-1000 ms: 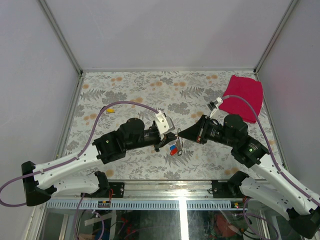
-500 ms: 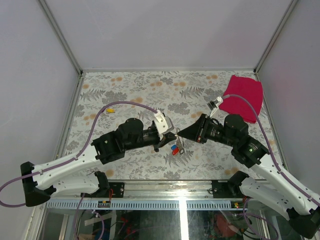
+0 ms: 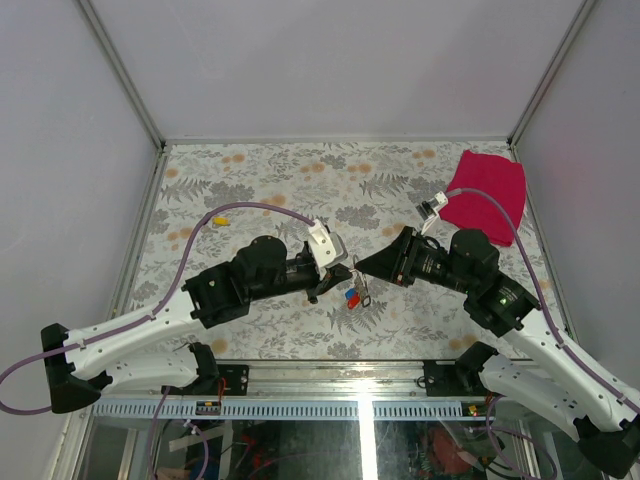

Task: Put the keys on the keyring

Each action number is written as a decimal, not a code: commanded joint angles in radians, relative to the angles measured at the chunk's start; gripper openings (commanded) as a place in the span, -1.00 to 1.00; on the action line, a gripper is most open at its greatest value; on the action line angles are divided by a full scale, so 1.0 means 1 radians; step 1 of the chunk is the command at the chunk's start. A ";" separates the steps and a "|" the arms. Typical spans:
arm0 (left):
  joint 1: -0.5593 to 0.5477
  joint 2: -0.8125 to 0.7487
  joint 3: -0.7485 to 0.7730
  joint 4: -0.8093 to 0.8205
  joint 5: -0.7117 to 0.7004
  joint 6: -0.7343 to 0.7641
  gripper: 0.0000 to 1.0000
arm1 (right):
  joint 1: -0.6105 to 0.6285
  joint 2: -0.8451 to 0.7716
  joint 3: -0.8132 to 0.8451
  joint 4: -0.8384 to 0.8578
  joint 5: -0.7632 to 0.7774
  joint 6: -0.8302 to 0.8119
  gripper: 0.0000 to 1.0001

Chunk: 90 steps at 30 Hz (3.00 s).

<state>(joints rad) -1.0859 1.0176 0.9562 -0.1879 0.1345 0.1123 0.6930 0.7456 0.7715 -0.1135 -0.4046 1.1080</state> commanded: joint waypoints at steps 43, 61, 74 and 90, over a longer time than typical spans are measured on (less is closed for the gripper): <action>0.000 -0.001 0.047 0.037 -0.035 -0.012 -1.00 | 0.002 -0.023 0.074 -0.025 0.057 -0.135 -0.40; 0.000 0.092 0.205 -0.123 -0.304 -0.211 -1.00 | 0.002 -0.393 -0.260 0.165 0.461 -0.710 0.04; 0.000 0.203 0.399 -0.282 -0.368 -0.298 -1.00 | 0.002 -0.357 -0.405 0.464 0.207 -1.048 0.15; 0.001 0.228 0.436 -0.300 -0.368 -0.301 -1.00 | 0.002 -0.080 -0.419 0.712 0.054 -1.022 0.06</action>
<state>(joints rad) -1.0859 1.2488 1.3426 -0.5331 -0.2211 -0.1837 0.6933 0.6491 0.3496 0.4625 -0.3187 0.0856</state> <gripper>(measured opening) 0.020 0.539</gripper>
